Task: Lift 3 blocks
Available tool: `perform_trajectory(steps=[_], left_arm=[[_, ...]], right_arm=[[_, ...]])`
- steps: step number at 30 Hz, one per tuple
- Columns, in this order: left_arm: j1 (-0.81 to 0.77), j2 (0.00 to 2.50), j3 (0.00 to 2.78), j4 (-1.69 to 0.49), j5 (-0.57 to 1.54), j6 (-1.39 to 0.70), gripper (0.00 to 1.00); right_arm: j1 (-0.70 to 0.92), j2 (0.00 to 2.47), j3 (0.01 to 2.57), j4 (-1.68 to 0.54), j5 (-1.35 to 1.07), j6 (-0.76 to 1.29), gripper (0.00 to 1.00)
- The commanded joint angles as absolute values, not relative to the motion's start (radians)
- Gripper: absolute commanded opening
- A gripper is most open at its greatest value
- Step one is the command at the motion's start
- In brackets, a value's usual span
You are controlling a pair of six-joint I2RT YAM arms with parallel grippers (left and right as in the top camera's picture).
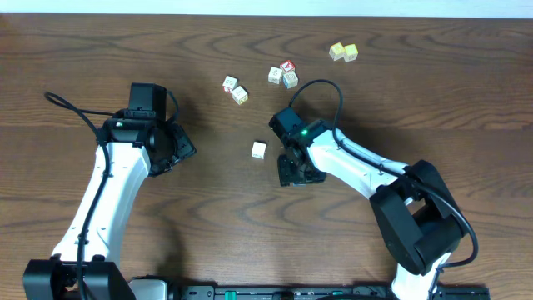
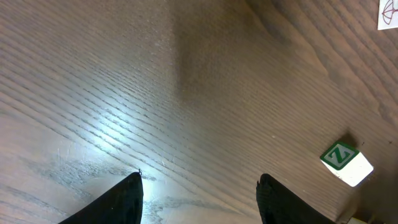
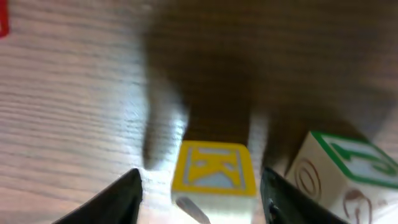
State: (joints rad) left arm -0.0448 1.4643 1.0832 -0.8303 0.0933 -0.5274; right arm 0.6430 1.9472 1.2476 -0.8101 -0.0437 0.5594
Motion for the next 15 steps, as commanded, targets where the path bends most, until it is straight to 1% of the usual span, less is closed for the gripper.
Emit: perform_trajectory(steps=[1,6,10,13,15], left_arm=[[-0.04,1.462,1.094,-0.834,0.073,-0.533,0.59],[-0.04,1.462,1.094,-0.834,0.073,-0.533,0.59],[-0.04,1.462,1.094,-0.834,0.073,-0.533,0.59],[-0.04,1.462,1.094,-0.834,0.073,-0.533,0.59],[-0.04,1.462,1.094,-0.834,0.073,-0.533,0.59]], right_arm=[[0.648,1.964,1.242,-0.765,-0.027,0.594,0.43],[0.636,1.964,1.242,-0.674,-0.027,0.645,0.32],[0.62,1.964,1.242,-0.598,-0.027,0.673,0.3],[0.603,1.964,1.242,-0.537,-0.027,0.677,0.24],[0.59,1.964,1.242,-0.514,-0.027,0.681,0.24]])
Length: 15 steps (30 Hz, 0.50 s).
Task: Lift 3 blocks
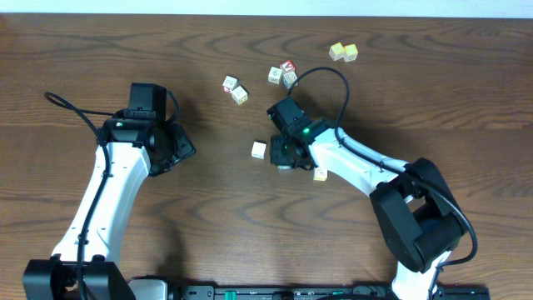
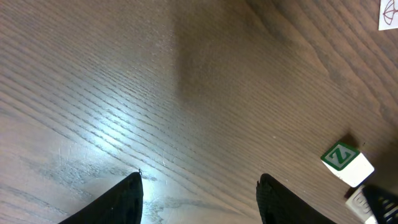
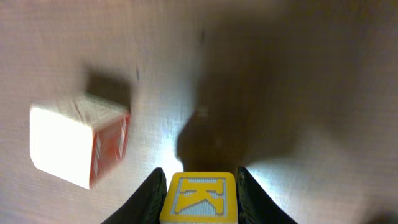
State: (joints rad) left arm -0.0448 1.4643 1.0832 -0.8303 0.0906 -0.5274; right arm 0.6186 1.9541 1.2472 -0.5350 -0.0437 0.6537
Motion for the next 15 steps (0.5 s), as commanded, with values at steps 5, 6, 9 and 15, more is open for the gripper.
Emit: perform_trajectory(steps=[5,6,9,15], left_arm=[[-0.04,1.462,1.094,-0.834,0.073,-0.532,0.59],[-0.04,1.462,1.094,-0.834,0.073,-0.532,0.59],[-0.04,1.463,1.094,-0.833,0.073,-0.533,0.59],[-0.04,1.463,1.094,-0.833,0.073,-0.533,0.59]], right_arm=[[0.524,1.964,1.243,-0.518,-0.024,0.68,0.22],[0.508,1.964,1.243,-0.527,-0.024,0.68,0.22],[0.468,1.964,1.243,-0.56,-0.057,0.679,0.22],[0.421,1.964,1.243,-0.585,-0.302,0.57,0.27]])
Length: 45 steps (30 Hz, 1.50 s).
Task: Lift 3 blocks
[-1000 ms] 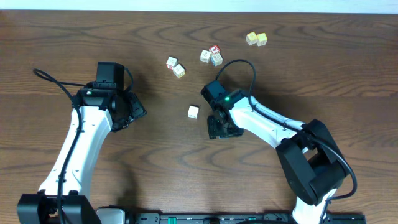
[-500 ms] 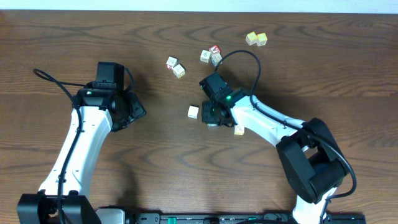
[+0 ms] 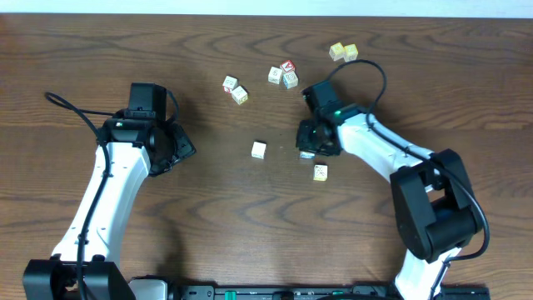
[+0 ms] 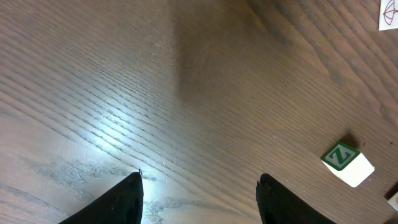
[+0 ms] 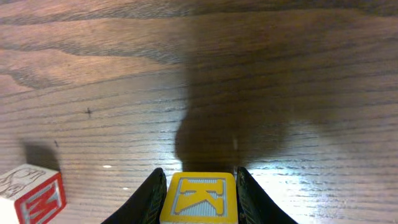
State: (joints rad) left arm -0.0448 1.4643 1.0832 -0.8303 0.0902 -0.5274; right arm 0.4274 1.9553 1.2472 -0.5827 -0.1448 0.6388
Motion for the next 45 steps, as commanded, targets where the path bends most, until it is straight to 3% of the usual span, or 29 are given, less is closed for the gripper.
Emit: perform_trajectory(steps=[1,8,16,19,23,28,35,40,45], left_arm=[[-0.04,1.463,1.094,-0.833,0.073,-0.533,0.59],[-0.04,1.463,1.094,-0.838,0.073,-0.532,0.59],[-0.04,1.463,1.094,-0.845,0.073,-0.533,0.59],[-0.04,1.463,1.094,-0.845,0.073,-0.533,0.59],[-0.04,1.463,1.094,-0.844,0.073,-0.533,0.59],[-0.04,1.463,1.094,-0.843,0.073,-0.533,0.59],[-0.041,1.463,1.094,-0.844,0.073,-0.533,0.59],[-0.04,1.463,1.094,-0.844,0.073,-0.533,0.59],[-0.041,1.463,1.094,-0.844,0.073,-0.533,0.59]], right_arm=[[0.421,1.964,1.243,-0.588,-0.332,0.567,0.27],[0.421,1.964,1.242,-0.606,-0.429,0.554,0.33],[0.419,1.964,1.243,-0.643,-0.394,0.453,0.49],[0.415,1.958,1.264,-0.676,-0.393,0.405,0.59],[0.404,1.938,1.353,-0.818,-0.355,0.347,0.64],[0.4,1.928,1.511,-1.05,-0.29,0.251,0.81],[0.406,1.928,1.527,-1.276,-0.229,0.207,0.83],[0.421,1.928,1.382,-1.208,-0.229,0.282,0.77],[0.417,1.928,1.296,-1.097,-0.229,0.42,0.8]])
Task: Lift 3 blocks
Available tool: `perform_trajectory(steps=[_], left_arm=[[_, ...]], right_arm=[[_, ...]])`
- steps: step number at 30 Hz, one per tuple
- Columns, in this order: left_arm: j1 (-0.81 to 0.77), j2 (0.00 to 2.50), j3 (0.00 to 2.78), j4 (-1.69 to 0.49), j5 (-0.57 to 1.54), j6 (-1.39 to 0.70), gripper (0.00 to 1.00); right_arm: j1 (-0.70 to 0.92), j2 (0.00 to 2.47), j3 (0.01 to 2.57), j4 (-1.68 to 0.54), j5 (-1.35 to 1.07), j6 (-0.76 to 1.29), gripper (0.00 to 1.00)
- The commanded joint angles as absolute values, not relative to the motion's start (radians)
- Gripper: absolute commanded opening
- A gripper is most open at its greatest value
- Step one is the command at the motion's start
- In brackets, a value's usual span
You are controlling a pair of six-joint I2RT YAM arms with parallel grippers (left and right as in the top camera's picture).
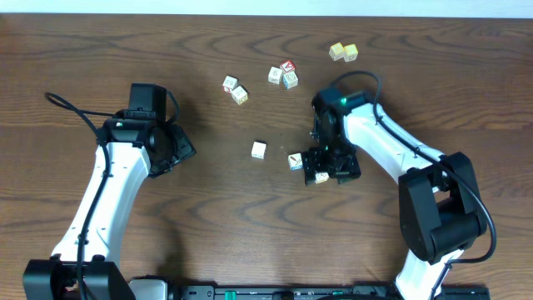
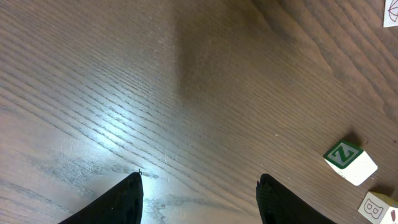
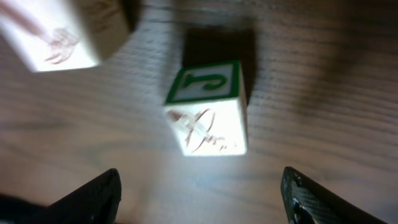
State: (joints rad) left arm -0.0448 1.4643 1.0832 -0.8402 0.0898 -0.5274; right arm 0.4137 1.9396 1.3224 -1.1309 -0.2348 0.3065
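Note:
Small lettered wooden blocks lie on the brown table (image 1: 100, 50). My right gripper (image 1: 330, 173) (image 3: 199, 198) is open, low over a block with a green letter (image 3: 208, 109) (image 1: 321, 177). That block lies just ahead of the jaws, not between them. Another block (image 1: 295, 161) (image 3: 59, 31) rests just left of it, blurred in the right wrist view. A green Z block (image 1: 259, 150) (image 2: 350, 163) sits further left. My left gripper (image 1: 179, 152) (image 2: 199, 199) is open over bare wood, holding nothing.
Several more blocks sit at the back: a pair (image 1: 235, 89), a cluster of three (image 1: 283, 75), and a yellow pair (image 1: 343, 52). A block marked B (image 2: 376, 207) shows at the left wrist view's lower right corner.
My right gripper was shut on the yellow K block, held off the table. Now it is open, nearer the front, over the green-lettered block. A block now lies left of it. The left arm is unchanged.
First my right gripper stood open around the yellow K block, beside the green-lettered block. Then it was shut on the K block, near the Z block, then further back right. Now it is open and holds nothing. The left arm stayed still.

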Motion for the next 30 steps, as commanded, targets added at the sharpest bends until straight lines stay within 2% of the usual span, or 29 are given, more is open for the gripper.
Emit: perform_trajectory(steps=[1,6,7,9,13,21,25,30], left_arm=[[-0.04,1.463,1.094,-0.845,0.073,-0.533,0.59],[-0.04,1.463,1.094,-0.845,0.073,-0.533,0.59],[-0.041,1.463,1.094,-0.846,0.073,-0.532,0.59],[-0.04,1.463,1.094,-0.848,0.073,-0.532,0.59],[-0.04,1.463,1.094,-0.852,0.073,-0.532,0.59],[-0.041,1.463,1.094,-0.854,0.073,-0.533,0.59],[-0.04,1.463,1.094,-0.853,0.073,-0.532,0.59],[-0.04,1.463,1.094,-0.855,0.073,-0.532,0.59]], right_arm=[[0.413,1.928,1.292,-1.081,-0.229,0.451,0.8],[0.402,1.91,1.292,-1.023,-0.229,0.595,0.83],[0.398,1.901,1.292,-1.021,-0.227,0.622,0.86],[0.387,1.873,1.292,-1.023,-0.187,0.714,0.99],[0.351,1.8,1.29,-1.052,-0.093,0.88,0.99],[0.327,1.717,1.187,-1.017,-0.091,1.13,0.99],[0.334,1.719,1.081,-0.887,-0.188,1.249,0.99],[0.347,1.719,0.992,-0.684,-0.27,1.258,0.99]])
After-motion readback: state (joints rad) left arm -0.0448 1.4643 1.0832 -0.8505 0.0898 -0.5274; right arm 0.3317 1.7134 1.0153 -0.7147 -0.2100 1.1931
